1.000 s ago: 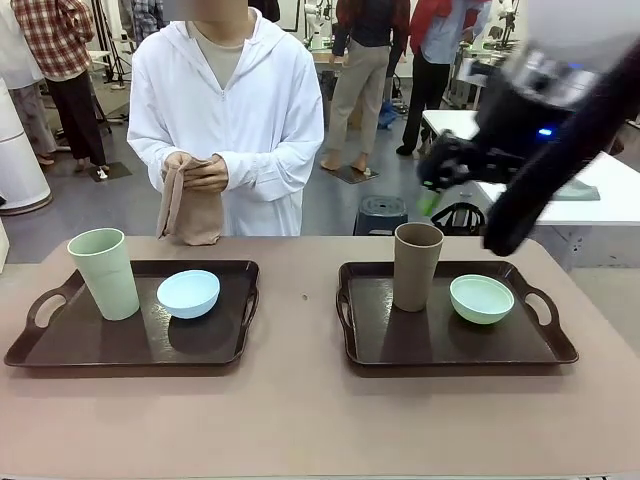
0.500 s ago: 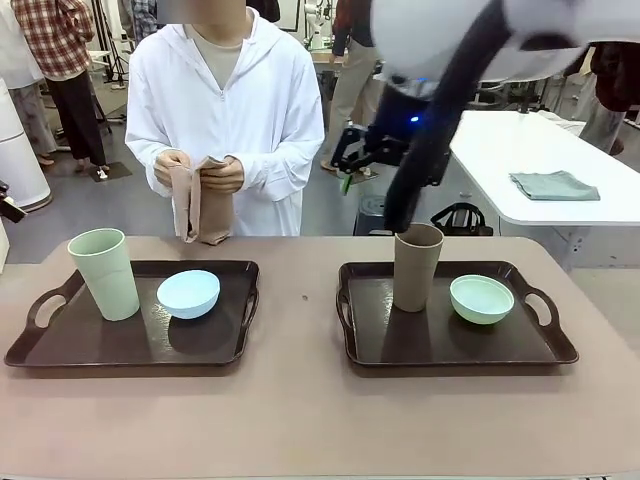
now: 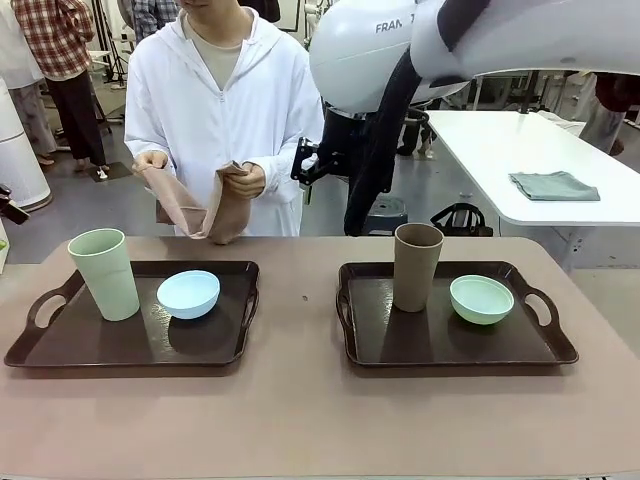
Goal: Set up a tray with a mat and arrange the tableware.
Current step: Pick up the Picnic Bowl and Reusable plastic cup from the Handle tray in front of the human's position and hold them in the air.
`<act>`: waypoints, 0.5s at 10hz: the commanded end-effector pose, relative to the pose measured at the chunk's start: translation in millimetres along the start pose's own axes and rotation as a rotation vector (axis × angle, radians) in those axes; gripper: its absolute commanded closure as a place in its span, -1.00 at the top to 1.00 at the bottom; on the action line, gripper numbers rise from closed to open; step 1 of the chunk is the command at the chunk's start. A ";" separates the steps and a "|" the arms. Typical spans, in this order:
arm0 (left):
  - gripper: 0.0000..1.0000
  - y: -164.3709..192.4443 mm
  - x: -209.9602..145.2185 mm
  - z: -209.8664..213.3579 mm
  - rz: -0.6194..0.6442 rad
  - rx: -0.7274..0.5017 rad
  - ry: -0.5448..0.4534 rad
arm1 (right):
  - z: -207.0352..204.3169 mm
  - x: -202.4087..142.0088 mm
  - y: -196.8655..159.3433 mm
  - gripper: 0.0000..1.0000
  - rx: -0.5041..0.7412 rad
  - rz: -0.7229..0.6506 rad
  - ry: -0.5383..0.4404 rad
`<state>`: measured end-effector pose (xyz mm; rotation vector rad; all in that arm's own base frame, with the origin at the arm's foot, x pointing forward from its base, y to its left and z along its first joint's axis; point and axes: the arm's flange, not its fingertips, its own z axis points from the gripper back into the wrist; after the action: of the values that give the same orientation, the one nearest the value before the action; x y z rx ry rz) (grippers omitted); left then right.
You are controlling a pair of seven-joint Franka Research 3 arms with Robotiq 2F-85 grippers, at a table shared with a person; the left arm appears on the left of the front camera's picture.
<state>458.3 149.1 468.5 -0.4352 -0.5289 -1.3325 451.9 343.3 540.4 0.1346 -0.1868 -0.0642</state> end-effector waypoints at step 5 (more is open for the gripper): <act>1.00 -1.1 0.6 -3.0 -0.005 -0.014 -0.003 | -3.3 -7.2 3.5 1.00 -0.016 0.032 0.010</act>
<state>457.6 145.9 466.0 -0.4510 -0.5217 -1.3445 448.1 341.0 545.2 0.1359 -0.1906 -0.0614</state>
